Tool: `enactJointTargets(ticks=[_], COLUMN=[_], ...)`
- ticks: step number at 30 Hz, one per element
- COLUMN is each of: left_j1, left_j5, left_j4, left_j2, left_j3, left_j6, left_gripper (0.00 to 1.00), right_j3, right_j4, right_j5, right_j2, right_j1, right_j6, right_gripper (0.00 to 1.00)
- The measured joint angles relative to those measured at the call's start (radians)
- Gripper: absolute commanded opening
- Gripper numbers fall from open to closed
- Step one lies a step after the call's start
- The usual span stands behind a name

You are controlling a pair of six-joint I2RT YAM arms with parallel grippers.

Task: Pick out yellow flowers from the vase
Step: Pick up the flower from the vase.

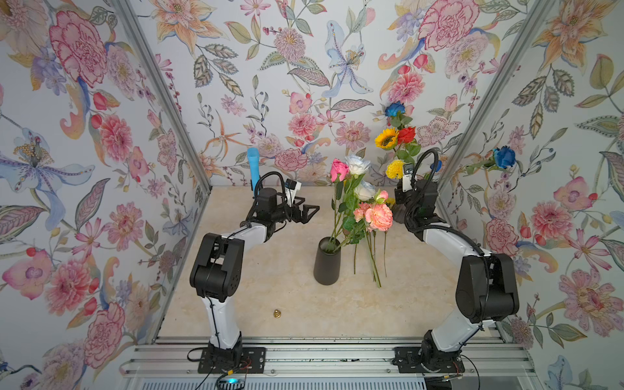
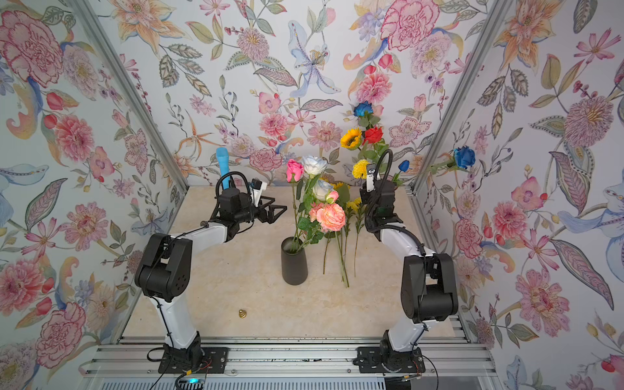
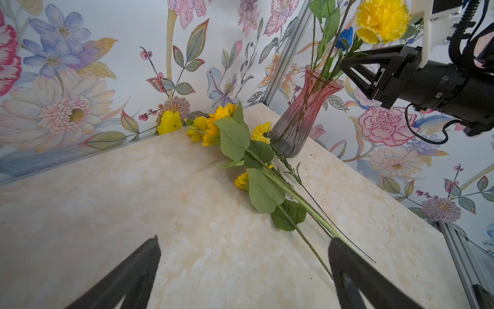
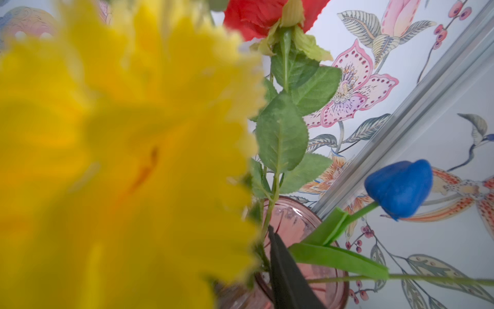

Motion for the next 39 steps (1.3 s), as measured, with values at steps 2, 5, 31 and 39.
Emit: enactJointTargets(ticks=[2,5,31,39], left_j1=[0.000,0.000,0.000,0.000], left_j5=[0.000,0.000,0.000,0.000], left_j4=[0.000,0.000,0.000,0.001], left_j2=[0.000,0.000,-0.003,-0.020], left_j3=[0.000,0.000,0.000,0.000], left_j6=[0.003,0.006,0.006,0.006], left_gripper=[1.00,1.00,1.00,1.00], right_j3=[0.000,0.001,-0.001,-0.006], right_j4=[0.000,0.000,-0.033,-0.112], right_j5=[0.000,0.000,0.030,0.027], right_j2=[0.000,0.000,-0.150,-0.307], right_j1=[0.000,0.000,-0.010,-0.010], right_j6=[0.000,-0.005,-0.010,0.010], right_gripper=[0.23,0.14,0.00,0.00])
